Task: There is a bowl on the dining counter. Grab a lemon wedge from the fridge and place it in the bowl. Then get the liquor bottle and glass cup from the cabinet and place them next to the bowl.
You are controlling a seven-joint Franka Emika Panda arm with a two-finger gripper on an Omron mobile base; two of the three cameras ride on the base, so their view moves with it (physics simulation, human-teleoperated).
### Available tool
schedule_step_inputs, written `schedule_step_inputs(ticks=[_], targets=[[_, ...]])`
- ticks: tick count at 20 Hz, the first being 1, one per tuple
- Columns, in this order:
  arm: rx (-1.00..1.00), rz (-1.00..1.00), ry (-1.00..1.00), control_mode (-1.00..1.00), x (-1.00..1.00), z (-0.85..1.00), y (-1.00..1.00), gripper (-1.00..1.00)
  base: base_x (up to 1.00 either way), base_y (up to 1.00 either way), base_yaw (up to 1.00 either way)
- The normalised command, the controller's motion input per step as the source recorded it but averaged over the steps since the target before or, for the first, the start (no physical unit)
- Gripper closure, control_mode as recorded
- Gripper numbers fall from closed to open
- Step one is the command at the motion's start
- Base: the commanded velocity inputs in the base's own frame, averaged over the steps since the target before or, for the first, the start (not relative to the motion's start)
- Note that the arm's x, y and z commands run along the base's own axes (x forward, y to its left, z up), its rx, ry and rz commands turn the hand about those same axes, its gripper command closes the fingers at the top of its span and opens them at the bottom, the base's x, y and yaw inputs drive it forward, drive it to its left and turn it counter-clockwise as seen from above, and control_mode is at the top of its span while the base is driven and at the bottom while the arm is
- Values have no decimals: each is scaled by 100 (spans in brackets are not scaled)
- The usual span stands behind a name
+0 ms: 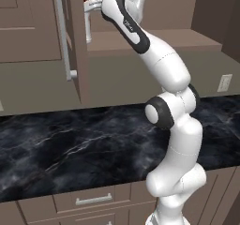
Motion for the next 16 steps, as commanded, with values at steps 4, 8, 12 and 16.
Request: schedule_step_inputs(ticks=[4,8,12,16], targets=[[0,0,0,-100,5,1,6,-100,0,0,0],[0,0,0,-100,0,0,3,-100,0,0,0],[0,0,0,-100,0,0,3,-100,0,0,0],[0,0,0,-100,0,0,3,-100,0,0,0]])
